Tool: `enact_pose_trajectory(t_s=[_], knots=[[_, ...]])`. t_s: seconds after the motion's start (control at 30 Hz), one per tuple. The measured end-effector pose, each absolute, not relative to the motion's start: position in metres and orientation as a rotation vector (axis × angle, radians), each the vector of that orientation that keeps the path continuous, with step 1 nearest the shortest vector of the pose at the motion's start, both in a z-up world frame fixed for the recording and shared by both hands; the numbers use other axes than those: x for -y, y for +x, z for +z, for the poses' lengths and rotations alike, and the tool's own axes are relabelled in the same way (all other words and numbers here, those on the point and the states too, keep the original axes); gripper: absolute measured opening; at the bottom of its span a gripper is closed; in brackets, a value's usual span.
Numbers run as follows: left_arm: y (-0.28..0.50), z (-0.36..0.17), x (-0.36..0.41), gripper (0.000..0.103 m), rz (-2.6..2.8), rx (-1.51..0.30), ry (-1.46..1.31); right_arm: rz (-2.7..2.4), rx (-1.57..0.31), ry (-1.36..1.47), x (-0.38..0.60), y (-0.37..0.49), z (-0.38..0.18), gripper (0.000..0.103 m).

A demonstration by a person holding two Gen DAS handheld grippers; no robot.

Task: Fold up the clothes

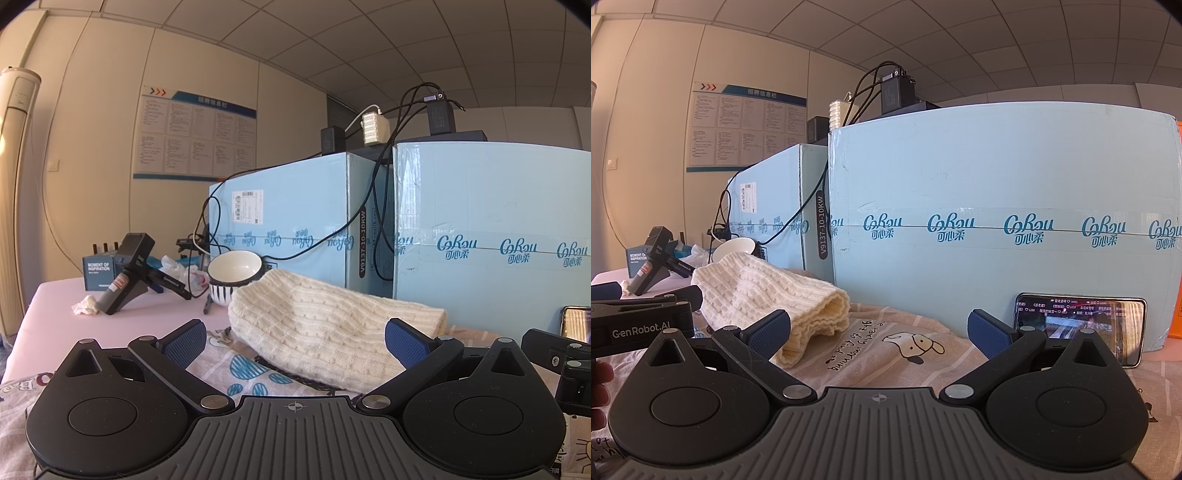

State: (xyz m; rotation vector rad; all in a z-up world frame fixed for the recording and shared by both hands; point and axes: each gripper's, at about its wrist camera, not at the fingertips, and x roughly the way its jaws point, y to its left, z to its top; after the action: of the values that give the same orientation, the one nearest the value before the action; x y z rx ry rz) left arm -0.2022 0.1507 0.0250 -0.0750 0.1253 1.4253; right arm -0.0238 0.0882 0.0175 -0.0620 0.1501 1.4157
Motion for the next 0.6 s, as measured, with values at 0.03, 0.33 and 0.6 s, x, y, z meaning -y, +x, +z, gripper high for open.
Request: enact_pose_trajectory(t_s=[0.03,0.33,0.6], knots=[[-0.2022,0.0250,-0.1507,0.103,1.425,-0.125,-0.075,1.416,-0.150,-0.062,-0.0882,-0.0238,0.0175,0.103],[-0.2020,0.0243,-0.1499,0.103,1.424,-0.125,-0.073,1.416,-0.150,-0.062,-0.0883,-0.0239,0.0177,0.103],[-0.2018,0.0242,-0.1497,0.103,1.423,-0.125,-0.073,1.416,-0.151,-0.062,-0.0885,-0.0239,0.0176,0.103]])
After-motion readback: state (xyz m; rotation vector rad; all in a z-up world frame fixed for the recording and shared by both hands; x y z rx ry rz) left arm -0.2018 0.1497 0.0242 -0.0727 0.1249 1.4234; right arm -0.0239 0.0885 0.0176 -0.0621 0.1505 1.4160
